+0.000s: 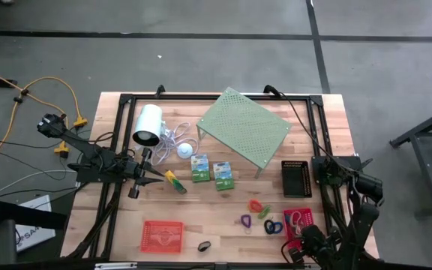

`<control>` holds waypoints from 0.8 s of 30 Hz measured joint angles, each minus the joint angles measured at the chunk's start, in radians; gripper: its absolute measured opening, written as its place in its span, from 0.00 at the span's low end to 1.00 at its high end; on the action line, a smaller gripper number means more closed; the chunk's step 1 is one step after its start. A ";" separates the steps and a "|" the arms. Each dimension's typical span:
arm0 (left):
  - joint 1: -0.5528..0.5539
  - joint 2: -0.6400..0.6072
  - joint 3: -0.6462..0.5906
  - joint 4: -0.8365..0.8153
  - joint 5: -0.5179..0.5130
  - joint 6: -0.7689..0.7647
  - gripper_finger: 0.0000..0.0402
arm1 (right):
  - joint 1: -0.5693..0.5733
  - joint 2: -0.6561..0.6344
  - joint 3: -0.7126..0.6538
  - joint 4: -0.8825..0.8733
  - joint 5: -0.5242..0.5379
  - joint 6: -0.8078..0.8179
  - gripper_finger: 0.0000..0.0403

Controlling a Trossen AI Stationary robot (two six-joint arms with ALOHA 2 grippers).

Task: Pick & Place Office Desk Supplies
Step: Put the orange rubber band into the red bin, then put the black rubber band into the red bin

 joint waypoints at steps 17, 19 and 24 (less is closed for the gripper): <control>0.000 0.000 0.000 0.000 0.000 0.000 0.16 | -0.033 0.000 0.000 0.029 0.133 -0.048 0.19; 0.000 0.000 0.000 0.000 0.000 0.000 0.16 | -0.054 0.000 0.000 0.045 0.160 -0.093 0.19; 0.000 0.000 0.000 0.000 0.000 0.000 0.16 | -0.120 0.000 0.000 0.106 0.231 -0.264 0.19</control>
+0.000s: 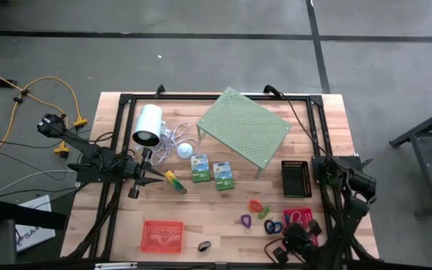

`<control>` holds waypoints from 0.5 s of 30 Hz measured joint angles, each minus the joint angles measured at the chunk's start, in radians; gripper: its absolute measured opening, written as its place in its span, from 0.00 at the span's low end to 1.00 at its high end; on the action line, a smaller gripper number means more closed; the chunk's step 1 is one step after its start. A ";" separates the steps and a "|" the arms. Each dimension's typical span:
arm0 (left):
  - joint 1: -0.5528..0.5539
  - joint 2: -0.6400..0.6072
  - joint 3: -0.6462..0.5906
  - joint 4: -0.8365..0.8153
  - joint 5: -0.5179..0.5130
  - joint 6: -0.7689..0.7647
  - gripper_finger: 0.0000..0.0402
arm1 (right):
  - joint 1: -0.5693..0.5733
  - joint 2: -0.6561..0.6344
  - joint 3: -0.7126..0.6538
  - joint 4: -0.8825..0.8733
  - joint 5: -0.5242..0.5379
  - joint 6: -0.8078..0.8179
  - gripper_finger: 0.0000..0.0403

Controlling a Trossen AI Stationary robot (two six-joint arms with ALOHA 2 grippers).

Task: Pick & Place Office Desk Supplies
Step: Put the black rubber band into the red bin

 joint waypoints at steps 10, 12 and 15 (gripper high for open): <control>0.000 0.000 0.000 0.000 0.000 0.000 0.16 | -0.149 0.000 0.000 0.176 0.082 -0.458 0.19; 0.000 0.000 0.000 0.000 0.000 0.000 0.16 | -0.175 0.000 0.000 0.228 0.092 -0.557 0.19; 0.000 0.000 0.000 0.000 0.000 0.000 0.16 | -0.212 0.000 0.000 0.323 0.096 -0.712 0.19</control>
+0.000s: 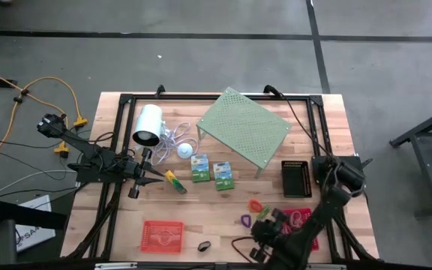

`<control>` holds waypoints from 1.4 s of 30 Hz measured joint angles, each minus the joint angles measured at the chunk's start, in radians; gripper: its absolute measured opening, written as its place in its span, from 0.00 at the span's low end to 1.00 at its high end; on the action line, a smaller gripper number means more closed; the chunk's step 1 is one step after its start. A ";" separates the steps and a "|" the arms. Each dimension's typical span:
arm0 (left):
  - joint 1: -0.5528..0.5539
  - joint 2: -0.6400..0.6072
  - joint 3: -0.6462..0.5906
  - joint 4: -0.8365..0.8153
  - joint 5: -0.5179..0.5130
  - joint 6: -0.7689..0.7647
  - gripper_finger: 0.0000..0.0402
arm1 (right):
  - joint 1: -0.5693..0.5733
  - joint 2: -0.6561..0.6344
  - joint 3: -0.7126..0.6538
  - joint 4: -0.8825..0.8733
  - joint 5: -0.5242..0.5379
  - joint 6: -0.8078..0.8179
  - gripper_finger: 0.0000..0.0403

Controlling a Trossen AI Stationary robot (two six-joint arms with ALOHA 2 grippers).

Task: Pick & Place Office Desk Supplies
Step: Put the black rubber band into the red bin

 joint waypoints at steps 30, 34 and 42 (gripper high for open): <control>0.000 0.000 0.000 0.000 0.000 0.000 0.16 | -0.214 0.033 0.002 0.772 -0.229 -1.102 0.19; 0.000 0.000 0.000 0.000 0.000 0.000 0.16 | -0.219 0.075 0.001 0.847 -0.279 -1.133 0.19; 0.000 0.000 0.000 0.000 0.000 0.000 0.16 | -0.245 0.159 0.001 0.963 -0.282 -1.187 0.19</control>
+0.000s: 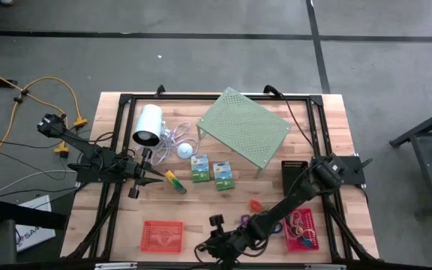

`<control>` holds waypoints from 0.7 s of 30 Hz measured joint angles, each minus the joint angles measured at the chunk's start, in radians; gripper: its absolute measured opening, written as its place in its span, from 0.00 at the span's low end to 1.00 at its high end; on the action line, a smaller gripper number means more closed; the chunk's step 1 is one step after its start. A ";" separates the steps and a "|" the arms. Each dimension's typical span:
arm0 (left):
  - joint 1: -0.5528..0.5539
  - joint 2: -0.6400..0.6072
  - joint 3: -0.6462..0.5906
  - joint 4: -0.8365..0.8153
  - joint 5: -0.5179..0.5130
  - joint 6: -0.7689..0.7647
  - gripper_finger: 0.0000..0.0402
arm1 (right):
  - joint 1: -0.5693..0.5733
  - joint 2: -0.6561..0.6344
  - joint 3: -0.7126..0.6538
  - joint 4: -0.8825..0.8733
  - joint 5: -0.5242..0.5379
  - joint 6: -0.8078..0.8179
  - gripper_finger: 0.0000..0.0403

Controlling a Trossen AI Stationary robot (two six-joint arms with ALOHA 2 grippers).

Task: Pick & Place Office Desk Supplies
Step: Put the black rubber band into the red bin

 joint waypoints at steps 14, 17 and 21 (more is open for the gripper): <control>0.000 0.000 0.000 0.000 0.000 0.000 0.16 | -0.054 0.062 0.000 0.068 -0.076 0.000 0.19; 0.000 0.000 0.000 0.000 0.000 0.000 0.16 | -0.054 0.062 0.000 0.066 -0.076 0.000 0.19; 0.000 0.000 0.000 0.000 0.000 0.000 0.16 | -0.052 0.062 0.000 0.068 -0.076 -0.001 0.19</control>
